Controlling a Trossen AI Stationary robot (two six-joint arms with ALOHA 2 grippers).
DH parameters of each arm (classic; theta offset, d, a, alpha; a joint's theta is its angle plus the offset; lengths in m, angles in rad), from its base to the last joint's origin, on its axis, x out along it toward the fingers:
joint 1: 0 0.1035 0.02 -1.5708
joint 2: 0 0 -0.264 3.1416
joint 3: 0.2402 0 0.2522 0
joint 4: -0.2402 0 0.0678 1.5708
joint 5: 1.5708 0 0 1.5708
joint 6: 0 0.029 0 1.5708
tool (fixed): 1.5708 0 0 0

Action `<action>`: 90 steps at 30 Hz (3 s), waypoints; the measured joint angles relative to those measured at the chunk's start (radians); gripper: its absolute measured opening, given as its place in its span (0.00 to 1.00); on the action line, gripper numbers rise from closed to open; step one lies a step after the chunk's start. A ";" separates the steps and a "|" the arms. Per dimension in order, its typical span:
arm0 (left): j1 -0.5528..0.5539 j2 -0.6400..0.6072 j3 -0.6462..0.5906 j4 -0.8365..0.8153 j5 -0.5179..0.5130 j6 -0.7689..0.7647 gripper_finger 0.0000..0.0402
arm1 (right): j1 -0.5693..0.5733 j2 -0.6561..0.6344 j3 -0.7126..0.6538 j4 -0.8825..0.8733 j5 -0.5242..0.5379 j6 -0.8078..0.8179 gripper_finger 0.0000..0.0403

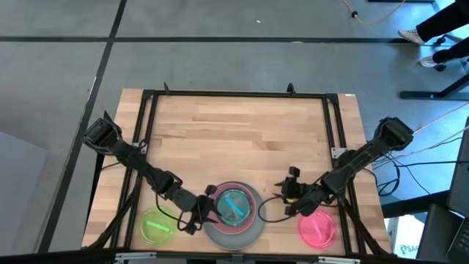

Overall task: Stack plastic plates
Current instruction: Stack the pink plate on top of blue plate

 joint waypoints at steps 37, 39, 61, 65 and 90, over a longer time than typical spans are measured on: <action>0.003 0.000 0.000 -0.026 -0.050 -0.007 0.29 | 0.446 -0.099 -0.050 -0.453 -0.410 0.914 0.39; 0.003 0.000 0.000 -0.026 -0.050 -0.006 0.29 | 0.446 -0.099 -0.065 -0.402 -0.418 0.915 0.39; 0.003 0.000 0.000 -0.026 -0.049 -0.005 0.29 | 0.445 -0.098 -0.112 -0.346 -0.291 0.891 0.05; 0.003 0.000 0.000 -0.026 -0.049 -0.001 0.29 | 0.444 -0.097 -0.105 -0.336 -0.182 0.849 0.01; -0.019 -0.080 0.000 -0.158 -0.090 -0.033 0.29 | -0.028 -0.063 0.022 0.298 0.012 0.147 0.01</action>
